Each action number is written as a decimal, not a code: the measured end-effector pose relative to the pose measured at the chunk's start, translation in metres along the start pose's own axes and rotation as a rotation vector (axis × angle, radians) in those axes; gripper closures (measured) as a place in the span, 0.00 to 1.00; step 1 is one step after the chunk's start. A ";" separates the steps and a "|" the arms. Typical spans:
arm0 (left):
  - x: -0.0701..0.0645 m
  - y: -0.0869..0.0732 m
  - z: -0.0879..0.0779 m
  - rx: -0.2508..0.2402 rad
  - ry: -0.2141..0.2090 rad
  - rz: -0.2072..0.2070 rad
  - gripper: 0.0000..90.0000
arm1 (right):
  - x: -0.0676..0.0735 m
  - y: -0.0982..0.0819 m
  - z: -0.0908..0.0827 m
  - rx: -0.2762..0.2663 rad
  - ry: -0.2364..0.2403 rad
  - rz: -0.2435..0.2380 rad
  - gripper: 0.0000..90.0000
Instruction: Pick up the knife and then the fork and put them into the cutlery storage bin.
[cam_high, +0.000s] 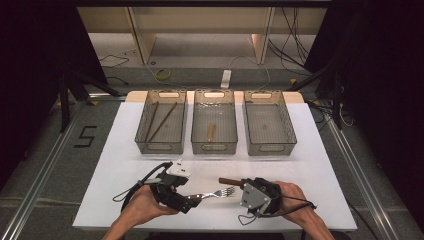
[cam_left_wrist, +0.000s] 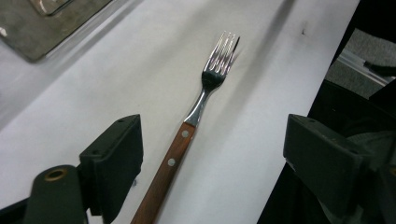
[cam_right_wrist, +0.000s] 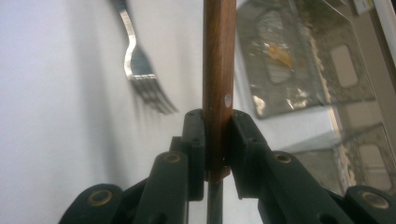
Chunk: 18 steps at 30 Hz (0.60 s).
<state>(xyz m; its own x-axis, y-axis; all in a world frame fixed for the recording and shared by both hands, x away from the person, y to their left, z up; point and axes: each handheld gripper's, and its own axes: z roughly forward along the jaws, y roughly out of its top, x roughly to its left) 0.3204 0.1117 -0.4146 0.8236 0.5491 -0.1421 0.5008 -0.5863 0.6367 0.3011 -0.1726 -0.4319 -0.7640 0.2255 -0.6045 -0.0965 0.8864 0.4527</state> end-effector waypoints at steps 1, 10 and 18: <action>0.001 -0.003 0.000 -0.007 0.008 -0.006 0.20 | -0.004 0.000 0.000 -0.002 0.001 0.020 0.87; 0.005 -0.013 -0.005 -0.090 0.063 -0.035 0.18 | -0.041 -0.004 0.001 -0.021 0.016 0.204 0.87; 0.009 -0.018 -0.011 -0.149 0.095 -0.049 0.17 | -0.077 -0.007 0.000 -0.046 0.019 0.363 0.87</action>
<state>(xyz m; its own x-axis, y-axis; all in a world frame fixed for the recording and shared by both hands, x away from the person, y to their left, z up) 0.3159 0.1338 -0.4195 0.7665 0.6331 -0.1083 0.4892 -0.4662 0.7371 0.3608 -0.1963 -0.3891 -0.7656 0.5140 -0.3869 0.1547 0.7308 0.6649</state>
